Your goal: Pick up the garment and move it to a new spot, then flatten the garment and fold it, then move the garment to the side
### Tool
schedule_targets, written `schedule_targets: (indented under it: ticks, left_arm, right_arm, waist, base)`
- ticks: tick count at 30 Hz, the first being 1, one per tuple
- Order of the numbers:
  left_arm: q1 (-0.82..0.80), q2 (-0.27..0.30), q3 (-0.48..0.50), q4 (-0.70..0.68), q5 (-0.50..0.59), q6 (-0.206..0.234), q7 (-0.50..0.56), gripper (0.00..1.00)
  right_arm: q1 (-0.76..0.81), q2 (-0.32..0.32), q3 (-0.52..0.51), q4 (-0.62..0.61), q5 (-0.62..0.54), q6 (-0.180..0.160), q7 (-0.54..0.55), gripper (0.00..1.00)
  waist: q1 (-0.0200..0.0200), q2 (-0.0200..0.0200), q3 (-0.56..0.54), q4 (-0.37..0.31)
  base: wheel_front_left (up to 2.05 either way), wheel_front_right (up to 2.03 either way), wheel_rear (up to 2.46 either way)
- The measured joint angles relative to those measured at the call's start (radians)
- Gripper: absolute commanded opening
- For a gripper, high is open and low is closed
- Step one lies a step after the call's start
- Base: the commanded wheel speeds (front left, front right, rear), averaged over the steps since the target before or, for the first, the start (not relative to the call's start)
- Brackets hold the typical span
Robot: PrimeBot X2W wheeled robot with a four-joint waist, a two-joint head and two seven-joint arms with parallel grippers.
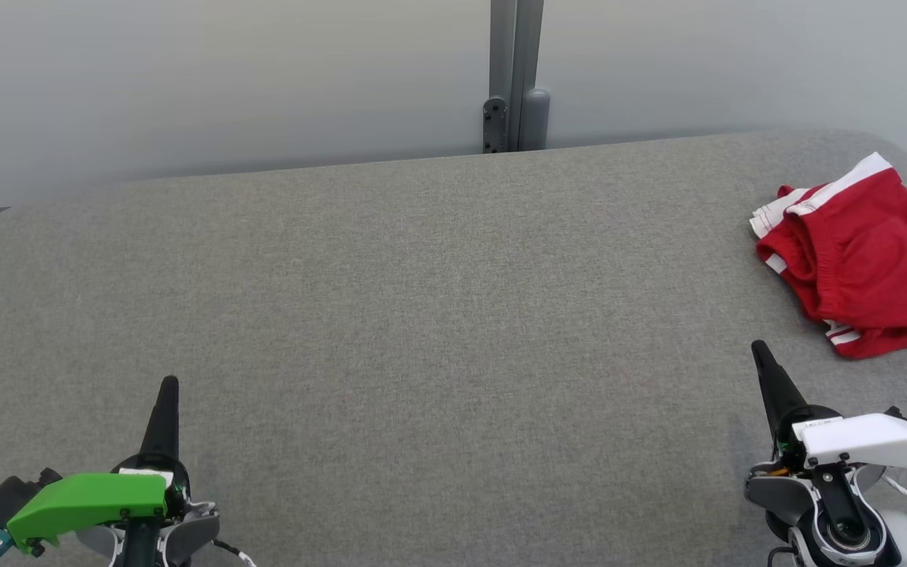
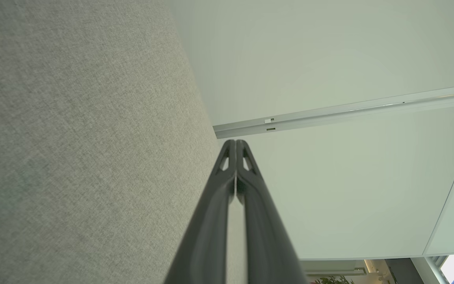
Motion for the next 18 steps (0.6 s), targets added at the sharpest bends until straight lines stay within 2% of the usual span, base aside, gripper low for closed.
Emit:
schedule_targets:
  ticks: [18]
  left_arm:
    - [-0.011,0.000,0.020,-0.002,-0.119,-0.015,0.035,0.00]
  right_arm:
    - [0.000,0.000,-0.021,-0.007,0.126,0.000,0.035,0.00]
  waist:
    - [0.0000,0.0000,-0.006,-0.001]
  base:
    - [0.00,0.00,0.00]
